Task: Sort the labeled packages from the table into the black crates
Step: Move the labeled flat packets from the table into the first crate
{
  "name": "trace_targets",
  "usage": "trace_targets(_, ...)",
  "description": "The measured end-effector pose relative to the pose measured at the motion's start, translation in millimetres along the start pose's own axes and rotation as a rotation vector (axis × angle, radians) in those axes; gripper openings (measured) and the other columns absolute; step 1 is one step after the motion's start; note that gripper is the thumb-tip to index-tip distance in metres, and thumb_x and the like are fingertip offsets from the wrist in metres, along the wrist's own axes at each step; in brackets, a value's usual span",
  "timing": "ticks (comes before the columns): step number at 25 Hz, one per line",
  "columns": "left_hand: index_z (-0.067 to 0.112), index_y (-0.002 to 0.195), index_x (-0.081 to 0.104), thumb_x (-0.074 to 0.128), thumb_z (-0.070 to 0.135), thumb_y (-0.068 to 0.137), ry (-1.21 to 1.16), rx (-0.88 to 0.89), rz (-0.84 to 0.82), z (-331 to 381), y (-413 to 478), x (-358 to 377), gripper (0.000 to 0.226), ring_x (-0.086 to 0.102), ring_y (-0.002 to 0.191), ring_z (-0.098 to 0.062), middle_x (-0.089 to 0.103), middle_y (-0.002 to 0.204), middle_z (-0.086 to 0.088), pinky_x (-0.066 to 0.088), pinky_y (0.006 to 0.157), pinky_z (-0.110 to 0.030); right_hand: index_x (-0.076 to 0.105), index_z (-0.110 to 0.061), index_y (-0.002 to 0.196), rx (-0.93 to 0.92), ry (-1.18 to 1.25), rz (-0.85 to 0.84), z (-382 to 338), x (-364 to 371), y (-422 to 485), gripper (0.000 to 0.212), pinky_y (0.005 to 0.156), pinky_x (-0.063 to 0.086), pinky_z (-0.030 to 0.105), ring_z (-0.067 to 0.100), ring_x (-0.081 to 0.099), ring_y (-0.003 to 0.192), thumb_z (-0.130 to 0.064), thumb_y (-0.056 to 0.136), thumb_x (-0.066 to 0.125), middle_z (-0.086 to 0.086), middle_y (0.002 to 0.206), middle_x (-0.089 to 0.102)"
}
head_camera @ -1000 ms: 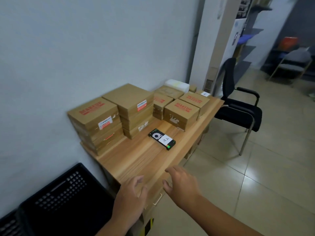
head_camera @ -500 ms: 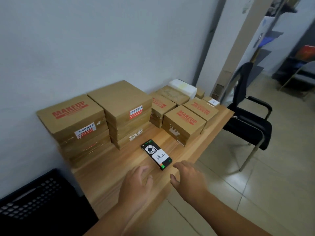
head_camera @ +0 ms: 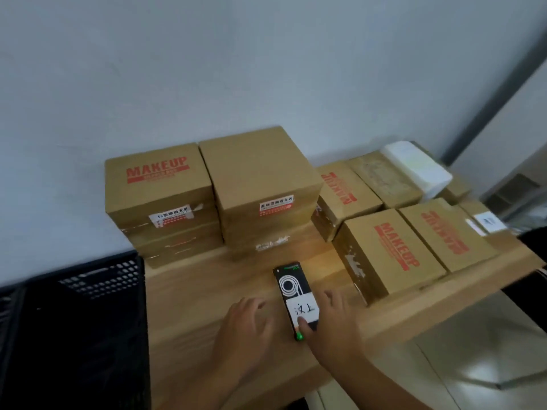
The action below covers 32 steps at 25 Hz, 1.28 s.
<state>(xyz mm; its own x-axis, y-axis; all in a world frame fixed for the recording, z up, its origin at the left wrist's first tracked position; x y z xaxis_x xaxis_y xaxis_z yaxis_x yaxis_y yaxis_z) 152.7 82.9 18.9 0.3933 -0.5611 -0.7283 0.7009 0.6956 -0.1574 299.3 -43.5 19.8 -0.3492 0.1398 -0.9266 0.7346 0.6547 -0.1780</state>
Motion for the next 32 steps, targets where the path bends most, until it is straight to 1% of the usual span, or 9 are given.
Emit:
trace_targets(4, 0.029, 0.131, 0.061, 0.061, 0.034, 0.097, -0.017, -0.129, 0.059, -13, 12, 26, 0.035, 0.050, 0.123, -0.006, 0.058, 0.125, 0.014, 0.039, 0.104, -0.023, 0.038, -0.026, 0.148, -0.070, -0.008, -0.059, 17, 43, 35, 0.071, 0.102, 0.044, 0.032, 0.021, 0.040, 0.129, -0.057, 0.088, 0.060, 0.001, 0.144, 0.041)
trace_targets(11, 0.027, 0.129, 0.064, 0.064, 0.033, 0.095, -0.019, -0.226, 0.016, -42, 5, 47, 0.035, 0.052, 0.122, -0.007, 0.059, 0.124, 0.013, 0.039, 0.106, -0.023, 0.014, -0.029, 0.161, -0.067, -0.087, -0.171, 28, 96, 45, 0.094, 0.106, 0.046, 0.040, 0.027, 0.032, 0.141, -0.063, 0.085, 0.058, 0.008, 0.159, 0.021)
trace_targets(14, 0.028, 0.129, 0.063, 0.063, 0.036, 0.095, -0.058, -0.245, 0.014, -48, 8, 41, 0.035, 0.052, 0.120, -0.005, 0.058, 0.121, 0.016, 0.042, 0.105, -0.026, 0.010, -0.024, 0.161, -0.063, -0.070, -0.152, 27, 92, 46, 0.098, 0.106, 0.045, 0.040, 0.027, 0.034, 0.138, -0.059, 0.084, 0.061, 0.008, 0.156, 0.027)
trace_targets(16, 0.029, 0.129, 0.063, 0.063, 0.037, 0.095, -0.106, -0.261, 0.029, -49, 11, 33, 0.035, 0.054, 0.118, -0.003, 0.059, 0.120, 0.018, 0.044, 0.104, -0.028, 0.014, -0.020, 0.161, -0.035, 0.053, -0.127, 21, 81, 46, 0.102, 0.106, 0.044, 0.041, 0.026, 0.037, 0.135, -0.055, 0.081, 0.067, 0.006, 0.152, 0.033)
trace_targets(20, 0.032, 0.127, 0.064, 0.063, 0.039, 0.096, -0.253, -0.289, 0.061, -33, 19, 13, 0.031, 0.056, 0.112, 0.004, 0.059, 0.118, 0.022, 0.049, 0.099, -0.027, 0.027, -0.020, 0.157, -0.039, 0.331, -0.029, 1, 37, 37, 0.097, 0.097, 0.053, 0.039, 0.018, 0.044, 0.130, -0.047, 0.077, 0.076, -0.002, 0.144, 0.040)
trace_targets(23, 0.036, 0.125, 0.064, 0.062, 0.041, 0.098, -0.360, -0.290, 0.057, -13, 27, 8, 0.028, 0.056, 0.110, 0.007, 0.060, 0.118, 0.024, 0.048, 0.090, -0.019, 0.028, -0.024, 0.156, -0.154, 0.275, 0.052, -11, 6, 28, 0.098, 0.092, 0.055, 0.032, 0.011, 0.041, 0.123, -0.050, 0.075, 0.076, -0.007, 0.144, 0.039)
trace_targets(28, 0.035, 0.126, 0.067, 0.056, 0.042, 0.102, -0.468, -0.278, 0.036, 13, 29, 10, 0.028, 0.061, 0.107, 0.005, 0.066, 0.119, 0.018, 0.051, 0.088, -0.022, 0.028, -0.027, 0.156, -0.290, 0.216, 0.116, -17, -34, 15, 0.095, 0.092, 0.055, 0.030, 0.009, 0.041, 0.124, -0.053, 0.075, 0.071, -0.010, 0.149, 0.037)
trace_targets(30, 0.035, 0.126, 0.067, 0.053, 0.045, 0.103, -0.499, -0.287, 0.025, 18, 27, 10, 0.028, 0.060, 0.109, 0.006, 0.067, 0.120, 0.018, 0.048, 0.087, -0.018, 0.033, -0.030, 0.154, -0.253, 0.304, 0.108, -12, -42, 13, 0.091, 0.092, 0.056, 0.029, 0.007, 0.042, 0.125, -0.053, 0.076, 0.073, -0.013, 0.147, 0.040)
trace_targets(32, 0.035, 0.129, 0.065, 0.050, 0.047, 0.104, -0.527, -0.305, -0.011, 21, 26, 13, 0.032, 0.060, 0.113, 0.004, 0.068, 0.124, 0.016, 0.047, 0.090, -0.019, 0.039, -0.035, 0.150, -0.161, 0.501, 0.046, -6, -45, 14, 0.083, 0.088, 0.059, 0.027, 0.002, 0.050, 0.121, -0.053, 0.077, 0.076, -0.020, 0.136, 0.049)
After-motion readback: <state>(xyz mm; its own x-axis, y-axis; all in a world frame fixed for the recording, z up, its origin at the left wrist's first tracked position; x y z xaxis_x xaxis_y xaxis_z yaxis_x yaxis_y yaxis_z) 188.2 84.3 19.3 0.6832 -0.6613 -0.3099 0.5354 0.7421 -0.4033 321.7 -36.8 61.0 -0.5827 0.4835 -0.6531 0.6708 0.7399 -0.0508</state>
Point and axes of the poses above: each hand's wrist, its own y-axis towards the middle knuckle, its own x-axis out of the palm, z = x × y, the point moved 5 cm from there along y, towards the middle knuckle
